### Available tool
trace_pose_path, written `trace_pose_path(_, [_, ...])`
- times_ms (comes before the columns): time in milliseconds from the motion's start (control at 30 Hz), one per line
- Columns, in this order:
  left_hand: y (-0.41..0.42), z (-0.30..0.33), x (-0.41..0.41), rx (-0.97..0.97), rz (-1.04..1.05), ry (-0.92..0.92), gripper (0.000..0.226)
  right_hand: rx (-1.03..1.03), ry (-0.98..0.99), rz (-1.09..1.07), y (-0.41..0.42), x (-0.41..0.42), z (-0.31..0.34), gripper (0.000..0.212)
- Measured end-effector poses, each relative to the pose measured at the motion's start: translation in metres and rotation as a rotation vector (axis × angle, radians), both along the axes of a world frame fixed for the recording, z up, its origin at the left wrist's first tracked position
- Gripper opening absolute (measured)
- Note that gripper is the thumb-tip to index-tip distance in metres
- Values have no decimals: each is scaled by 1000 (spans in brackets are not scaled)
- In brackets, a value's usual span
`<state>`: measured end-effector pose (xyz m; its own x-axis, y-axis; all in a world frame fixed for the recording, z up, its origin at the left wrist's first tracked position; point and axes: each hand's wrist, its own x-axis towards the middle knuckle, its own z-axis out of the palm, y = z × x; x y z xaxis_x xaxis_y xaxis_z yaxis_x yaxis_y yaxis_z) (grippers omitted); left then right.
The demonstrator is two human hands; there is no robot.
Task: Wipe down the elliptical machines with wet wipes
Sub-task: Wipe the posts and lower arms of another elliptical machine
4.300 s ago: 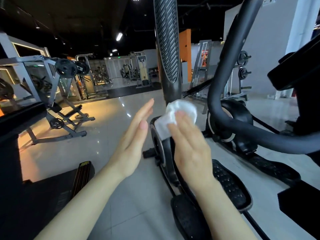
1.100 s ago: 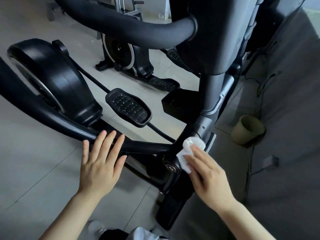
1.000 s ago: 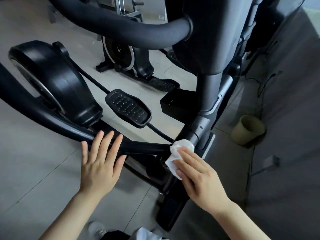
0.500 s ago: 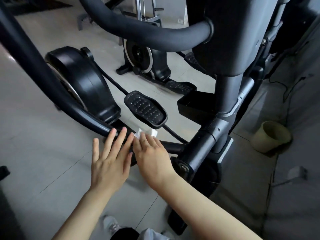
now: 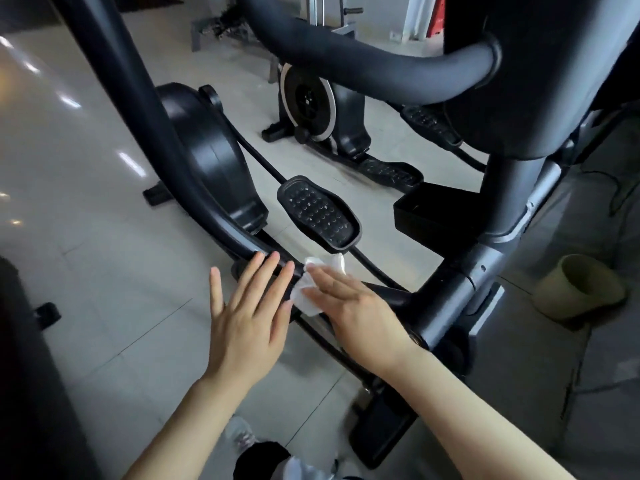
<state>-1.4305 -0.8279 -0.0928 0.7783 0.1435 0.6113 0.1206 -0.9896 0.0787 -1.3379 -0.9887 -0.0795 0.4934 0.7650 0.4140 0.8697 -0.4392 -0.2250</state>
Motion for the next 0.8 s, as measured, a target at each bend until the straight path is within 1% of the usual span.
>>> trace_pose_path(33, [1,3,-4,-38,9,-29,48,21,13,33,14,-6,-4,46])
trace_pose_path(100, [12,9,-16,-77,60,-70,50,55,69,33,39,-15,-6,50])
trace_pose_path(167, [27,15,-28,-116,112,-87,52,124,139,56,61,-15,-1,59])
trace_pose_path(233, [42,22,-35,-176,121,-97,53,206,202,133,85,-10,13,68])
trace_pose_path(300, [52,30,-37,-235,101,-123,54,317,216,200,111,-11,33,66])
trace_pose_path(367, [56,42,-34,-299,88,-167,54,410,191,202,132,-16,44,58])
trace_pose_path(433, [55,54,-31,-337,89,-205,53,403,150,139,134,-20,40,54])
trace_pose_path(567, [61,70,-26,-360,77,-208,54,235,-89,-97,89,-10,7,52])
trace_pose_path(633, [60,69,-22,-431,34,-179,56,200,-62,-167,73,-2,-3,54])
trace_pose_path(700, [51,66,-19,-572,-30,-159,56,227,14,-136,76,-1,-4,59])
trace_pose_path(767, [43,66,-18,-717,-69,-182,54,324,81,8,94,-9,7,55])
trace_pose_path(800, [43,69,-18,-756,-66,-205,53,376,118,83,107,-15,17,53])
